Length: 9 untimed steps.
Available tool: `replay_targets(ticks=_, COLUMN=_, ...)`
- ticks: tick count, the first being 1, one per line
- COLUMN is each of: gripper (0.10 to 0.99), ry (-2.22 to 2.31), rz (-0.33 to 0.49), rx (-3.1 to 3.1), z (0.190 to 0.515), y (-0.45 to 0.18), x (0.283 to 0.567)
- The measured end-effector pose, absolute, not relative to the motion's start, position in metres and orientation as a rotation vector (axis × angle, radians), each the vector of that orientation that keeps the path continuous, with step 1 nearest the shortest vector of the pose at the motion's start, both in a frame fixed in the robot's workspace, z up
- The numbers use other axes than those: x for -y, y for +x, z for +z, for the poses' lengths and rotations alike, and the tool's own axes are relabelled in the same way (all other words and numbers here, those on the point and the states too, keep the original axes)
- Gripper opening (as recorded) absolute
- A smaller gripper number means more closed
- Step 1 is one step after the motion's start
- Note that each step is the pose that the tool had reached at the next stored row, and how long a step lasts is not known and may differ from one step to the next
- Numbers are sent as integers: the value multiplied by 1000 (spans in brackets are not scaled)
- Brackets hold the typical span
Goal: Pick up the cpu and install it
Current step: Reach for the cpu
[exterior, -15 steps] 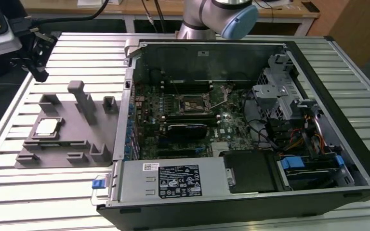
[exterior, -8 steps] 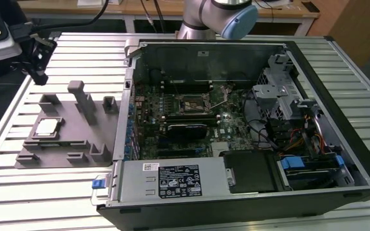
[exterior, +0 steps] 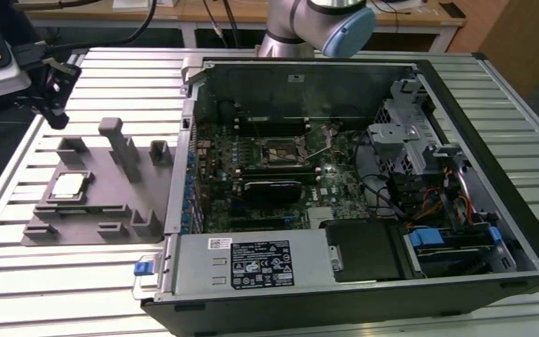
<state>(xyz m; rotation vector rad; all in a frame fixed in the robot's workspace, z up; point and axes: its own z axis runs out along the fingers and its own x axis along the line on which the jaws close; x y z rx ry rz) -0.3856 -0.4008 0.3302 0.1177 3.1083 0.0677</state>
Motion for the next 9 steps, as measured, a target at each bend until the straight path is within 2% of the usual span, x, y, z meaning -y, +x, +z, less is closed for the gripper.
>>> replay_targets(ticks=9, gripper=106, ry=118, rz=68, rx=-3108, z=321, y=-394, x=401)
